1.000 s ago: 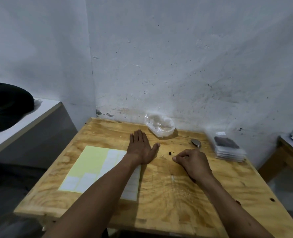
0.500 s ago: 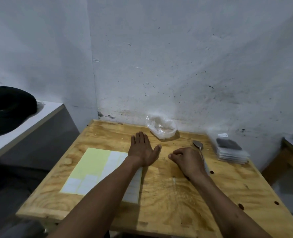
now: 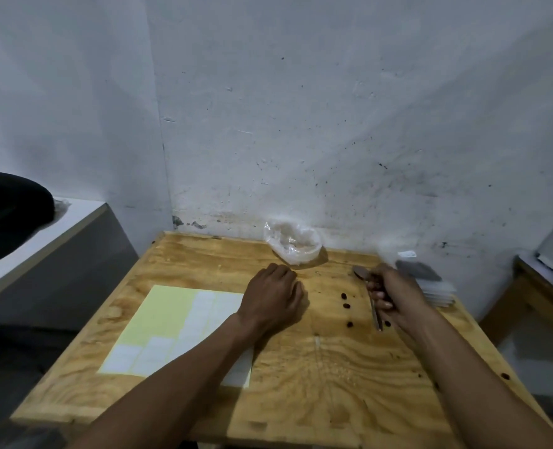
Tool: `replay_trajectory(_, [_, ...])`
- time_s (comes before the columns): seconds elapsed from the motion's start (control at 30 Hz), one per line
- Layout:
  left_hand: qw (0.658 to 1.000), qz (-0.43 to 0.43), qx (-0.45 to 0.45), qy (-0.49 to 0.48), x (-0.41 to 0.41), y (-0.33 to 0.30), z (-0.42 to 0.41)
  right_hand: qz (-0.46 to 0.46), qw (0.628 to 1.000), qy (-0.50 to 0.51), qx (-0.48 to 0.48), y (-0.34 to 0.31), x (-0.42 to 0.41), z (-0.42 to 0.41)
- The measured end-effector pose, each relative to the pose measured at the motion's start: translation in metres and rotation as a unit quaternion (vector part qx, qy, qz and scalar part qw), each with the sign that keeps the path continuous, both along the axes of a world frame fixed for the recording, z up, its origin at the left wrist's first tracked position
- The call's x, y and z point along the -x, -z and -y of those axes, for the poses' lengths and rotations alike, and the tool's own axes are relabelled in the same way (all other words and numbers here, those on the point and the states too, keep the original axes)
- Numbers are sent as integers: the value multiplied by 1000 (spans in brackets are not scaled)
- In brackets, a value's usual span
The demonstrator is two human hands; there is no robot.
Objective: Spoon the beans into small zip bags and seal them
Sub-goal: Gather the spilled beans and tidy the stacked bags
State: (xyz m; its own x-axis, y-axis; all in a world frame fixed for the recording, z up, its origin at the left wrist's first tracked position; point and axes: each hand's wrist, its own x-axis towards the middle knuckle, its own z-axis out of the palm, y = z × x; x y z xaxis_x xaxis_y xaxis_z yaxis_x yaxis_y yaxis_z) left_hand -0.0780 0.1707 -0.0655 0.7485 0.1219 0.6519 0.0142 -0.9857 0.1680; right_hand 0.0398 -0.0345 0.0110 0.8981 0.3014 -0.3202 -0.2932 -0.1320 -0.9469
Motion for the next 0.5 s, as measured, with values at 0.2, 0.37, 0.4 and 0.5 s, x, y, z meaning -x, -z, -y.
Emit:
replay_trajectory(0.2, [962,-253,71,72,-19,-24,30,303,914,-70,262,25,11,-7])
replay_trajectory(0.37, [928,-367,39,57,-27,-9,22,352,853,-99,371,29,14,-19])
replay_trajectory(0.4, [928,-367,33,57,-27,-7,21,356,850,-95,377,29,13,-20])
replay_trajectory(0.5, [929,-366,23,55,-28,-6,22,291,907,-74,296,31,7,-19])
